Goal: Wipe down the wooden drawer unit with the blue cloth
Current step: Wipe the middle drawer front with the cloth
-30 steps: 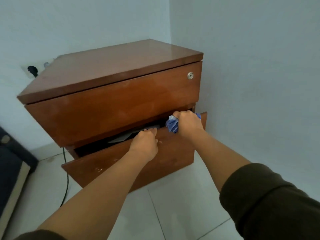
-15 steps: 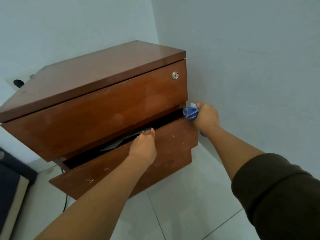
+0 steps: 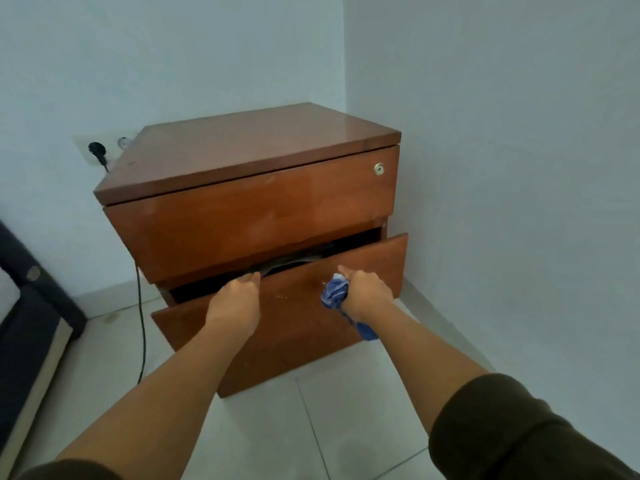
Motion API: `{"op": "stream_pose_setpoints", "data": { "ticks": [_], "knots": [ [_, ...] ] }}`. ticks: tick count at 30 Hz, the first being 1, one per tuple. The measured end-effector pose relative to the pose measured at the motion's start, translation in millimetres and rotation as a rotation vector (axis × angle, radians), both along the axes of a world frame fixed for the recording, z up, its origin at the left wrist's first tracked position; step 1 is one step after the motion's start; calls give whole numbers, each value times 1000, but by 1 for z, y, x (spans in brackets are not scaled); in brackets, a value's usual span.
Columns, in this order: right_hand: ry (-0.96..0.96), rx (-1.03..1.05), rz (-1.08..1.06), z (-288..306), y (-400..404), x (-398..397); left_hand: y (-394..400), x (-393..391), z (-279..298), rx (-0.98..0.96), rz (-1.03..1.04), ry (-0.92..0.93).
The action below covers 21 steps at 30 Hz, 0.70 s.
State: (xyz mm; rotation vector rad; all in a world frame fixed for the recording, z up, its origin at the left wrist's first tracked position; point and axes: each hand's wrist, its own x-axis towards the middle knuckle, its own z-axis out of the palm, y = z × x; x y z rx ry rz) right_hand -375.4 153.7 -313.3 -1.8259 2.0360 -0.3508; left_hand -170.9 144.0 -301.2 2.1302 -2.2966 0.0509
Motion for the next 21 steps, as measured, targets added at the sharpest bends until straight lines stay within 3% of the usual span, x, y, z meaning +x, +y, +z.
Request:
{"op": "stream_pose_setpoints", "data": {
  "ticks": [8, 21],
  "knots": [
    [67, 91, 118, 0, 3, 70, 25, 68, -25, 10, 95, 55],
    [93, 106, 116, -22, -13, 104, 9, 83, -43, 44, 51, 46]
  ]
}}
